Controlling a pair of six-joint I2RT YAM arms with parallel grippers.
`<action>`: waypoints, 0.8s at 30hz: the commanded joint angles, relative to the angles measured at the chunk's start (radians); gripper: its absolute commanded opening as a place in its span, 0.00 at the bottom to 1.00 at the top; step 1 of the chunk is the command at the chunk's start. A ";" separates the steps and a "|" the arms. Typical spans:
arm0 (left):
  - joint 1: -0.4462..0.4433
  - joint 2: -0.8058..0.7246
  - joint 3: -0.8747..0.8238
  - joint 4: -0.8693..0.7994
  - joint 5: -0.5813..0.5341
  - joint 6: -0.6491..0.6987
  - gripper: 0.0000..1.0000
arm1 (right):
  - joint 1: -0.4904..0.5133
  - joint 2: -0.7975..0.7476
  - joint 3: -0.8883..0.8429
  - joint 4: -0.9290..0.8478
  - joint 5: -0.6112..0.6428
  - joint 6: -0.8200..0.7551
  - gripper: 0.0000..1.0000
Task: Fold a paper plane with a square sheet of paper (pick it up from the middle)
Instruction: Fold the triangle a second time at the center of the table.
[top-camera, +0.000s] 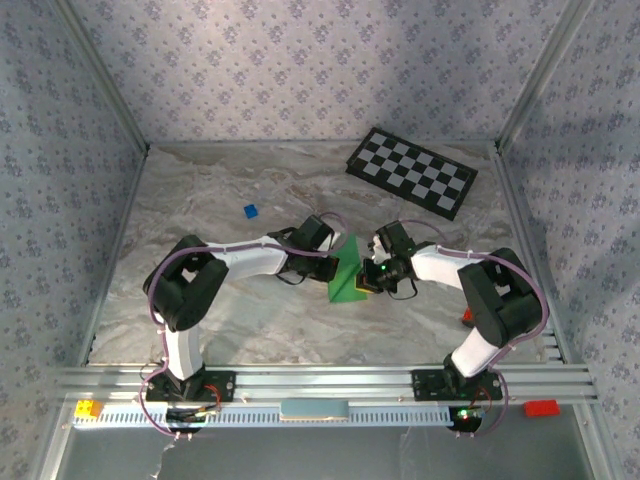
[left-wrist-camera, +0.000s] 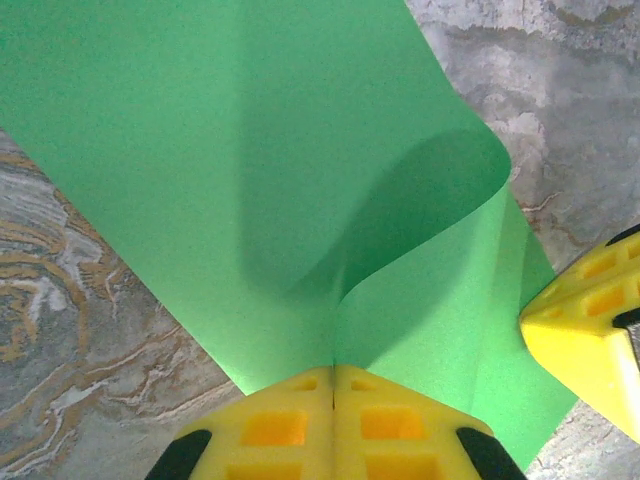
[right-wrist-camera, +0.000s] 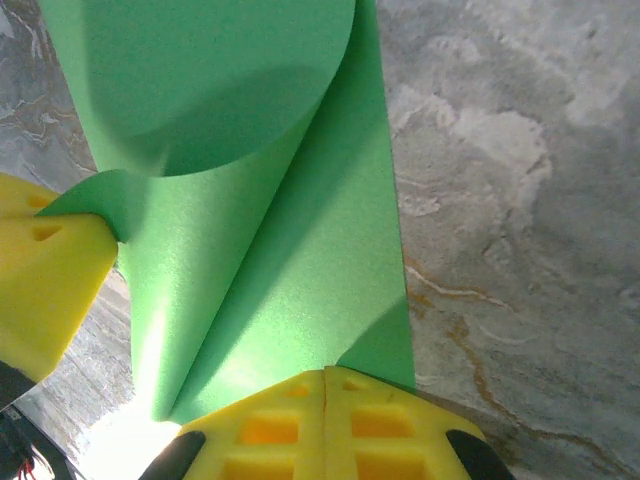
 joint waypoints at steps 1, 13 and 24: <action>0.005 -0.013 0.035 -0.019 -0.020 0.028 0.00 | -0.008 0.028 -0.005 -0.073 0.062 -0.018 0.00; 0.006 0.006 0.037 -0.032 -0.045 0.035 0.00 | -0.009 0.030 -0.005 -0.074 0.060 -0.021 0.00; 0.005 0.026 0.041 -0.031 -0.041 0.035 0.00 | -0.009 0.032 -0.004 -0.074 0.060 -0.020 0.00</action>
